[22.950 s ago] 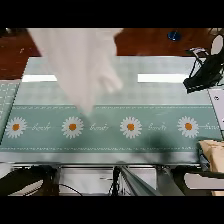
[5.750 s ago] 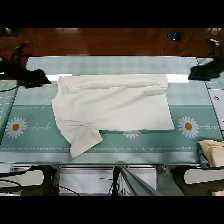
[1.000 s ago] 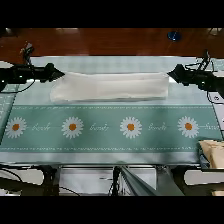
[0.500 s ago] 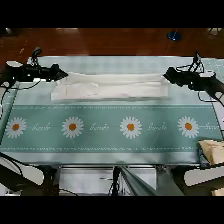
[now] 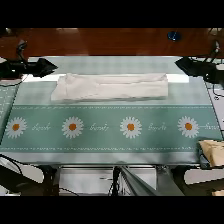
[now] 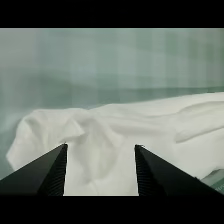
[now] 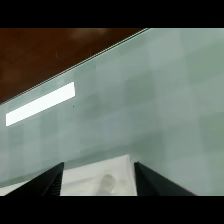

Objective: Fold the shirts.

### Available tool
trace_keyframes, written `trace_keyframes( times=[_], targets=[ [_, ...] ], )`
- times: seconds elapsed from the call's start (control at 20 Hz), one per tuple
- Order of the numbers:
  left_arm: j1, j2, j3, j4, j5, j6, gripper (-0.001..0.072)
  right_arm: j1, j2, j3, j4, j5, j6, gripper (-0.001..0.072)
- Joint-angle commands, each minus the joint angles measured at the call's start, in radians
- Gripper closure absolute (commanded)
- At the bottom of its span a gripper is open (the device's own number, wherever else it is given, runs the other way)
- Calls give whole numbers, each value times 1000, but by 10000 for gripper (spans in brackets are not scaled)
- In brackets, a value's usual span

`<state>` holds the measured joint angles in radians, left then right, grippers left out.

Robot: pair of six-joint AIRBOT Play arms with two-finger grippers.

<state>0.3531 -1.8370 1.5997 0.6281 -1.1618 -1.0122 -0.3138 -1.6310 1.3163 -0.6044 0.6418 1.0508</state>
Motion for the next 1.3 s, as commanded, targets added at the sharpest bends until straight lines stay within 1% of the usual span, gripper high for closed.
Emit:
trace_keyframes(
  times=[0.0,0.1,0.15,0.25,0.3,0.4,0.75,0.95,1.0,1.05,1.15,1.2,1.25],
  targets=[
    [54,60,27,106,-87,-34,212,-114,-4,111,-240,265,183,161],
    [47,81,27,129,-122,-33,212,-165,-50,143,-233,409,224,119],
    [38,84,27,129,-135,-33,212,-184,-79,150,-192,473,224,118],
    [12,84,27,130,-148,-33,212,-205,-135,151,-95,540,222,118],
    [-2,83,27,132,-148,-33,212,-205,-158,151,-62,550,220,119],
    [-31,83,27,140,-148,-32,212,-191,-191,151,-40,549,220,120],
    [-99,82,27,144,-148,-29,212,-78,-286,151,-49,495,220,124],
    [-109,82,27,143,-148,-29,212,13,-304,151,-53,437,237,155],
    [-111,82,27,143,-148,-30,212,35,-309,151,-52,435,244,205],
    [-113,82,27,143,-148,-30,212,56,-315,151,-51,438,251,270],
    [-119,82,27,142,-152,-33,212,85,-316,154,-44,440,242,595],
    [-124,83,27,142,-158,-34,220,88,-314,165,-18,462,220,692],
    [-130,83,27,142,-165,-47,300,88,-304,180,6,495,193,693]
  ],
)
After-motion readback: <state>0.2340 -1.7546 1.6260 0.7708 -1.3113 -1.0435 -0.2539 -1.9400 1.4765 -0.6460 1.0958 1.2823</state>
